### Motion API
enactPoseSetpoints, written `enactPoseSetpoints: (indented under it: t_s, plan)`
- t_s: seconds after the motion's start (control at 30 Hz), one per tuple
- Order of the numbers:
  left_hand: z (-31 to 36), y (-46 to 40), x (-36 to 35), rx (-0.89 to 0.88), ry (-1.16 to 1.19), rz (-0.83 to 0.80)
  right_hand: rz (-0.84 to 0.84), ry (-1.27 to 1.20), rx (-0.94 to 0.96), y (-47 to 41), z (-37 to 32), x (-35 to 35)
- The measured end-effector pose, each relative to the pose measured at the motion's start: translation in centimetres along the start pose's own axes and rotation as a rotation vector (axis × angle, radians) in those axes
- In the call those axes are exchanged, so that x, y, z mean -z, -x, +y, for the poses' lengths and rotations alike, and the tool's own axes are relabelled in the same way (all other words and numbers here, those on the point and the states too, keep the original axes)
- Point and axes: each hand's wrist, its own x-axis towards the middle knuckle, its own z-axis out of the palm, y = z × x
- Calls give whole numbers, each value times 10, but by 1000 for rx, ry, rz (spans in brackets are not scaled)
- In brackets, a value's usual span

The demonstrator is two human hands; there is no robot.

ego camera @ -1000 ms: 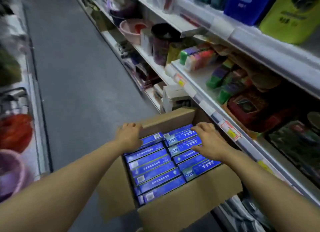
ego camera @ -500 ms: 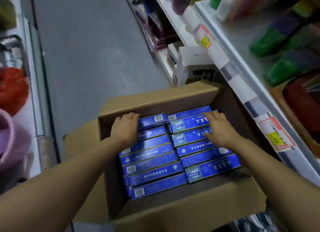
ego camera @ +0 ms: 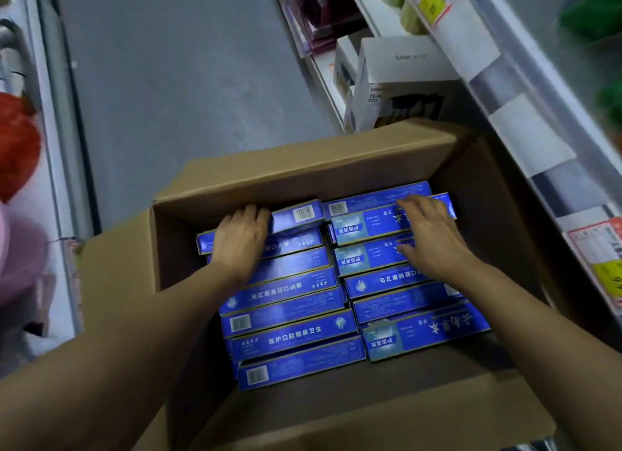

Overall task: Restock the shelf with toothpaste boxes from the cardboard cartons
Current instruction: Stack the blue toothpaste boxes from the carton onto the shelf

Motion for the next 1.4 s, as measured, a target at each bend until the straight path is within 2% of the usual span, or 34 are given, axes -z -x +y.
enactPoseSetpoints:
  t_s: [0.17, 0.23, 0.33, 0.5, 0.63, 0.8, 0.93, 1.07, 1.2, 1.3, 1.4]
  plan:
    - [-4, -3, 7, 132, 258, -159, 38, -26, -20, -1, 8, -4]
    - [-5, -1, 13, 144, 447, -152, 43, -36, -38, 0, 9, -2]
    - [-10, 4, 26, 142, 642, -235, 52, -32, -46, -6, 10, 3]
    - [-17, 7, 44, 210, 813, -335, 4, 51, -41, -22, 10, 1]
    - [-15, 8, 49, 221, 835, -351, -6, 130, -46, -27, 7, -10]
    - [-16, 12, 55, 229, 857, -359, 91, 179, -47, -11, -2, -4]
    - [-19, 19, 63, 226, 852, -359, 138, 191, -234, 14, -20, 11]
    - [-22, 27, 69, 200, 793, -354, 57, -53, -531, 42, -47, 11]
    - [-22, 35, 70, 171, 756, -368, 10, -279, -689, 57, -66, -14]
    - [-20, 40, 68, 153, 733, -382, 18, -398, -730, 58, -75, -31]
    - [-18, 43, 65, 142, 720, -389, 8, -514, -660, 55, -76, -38]
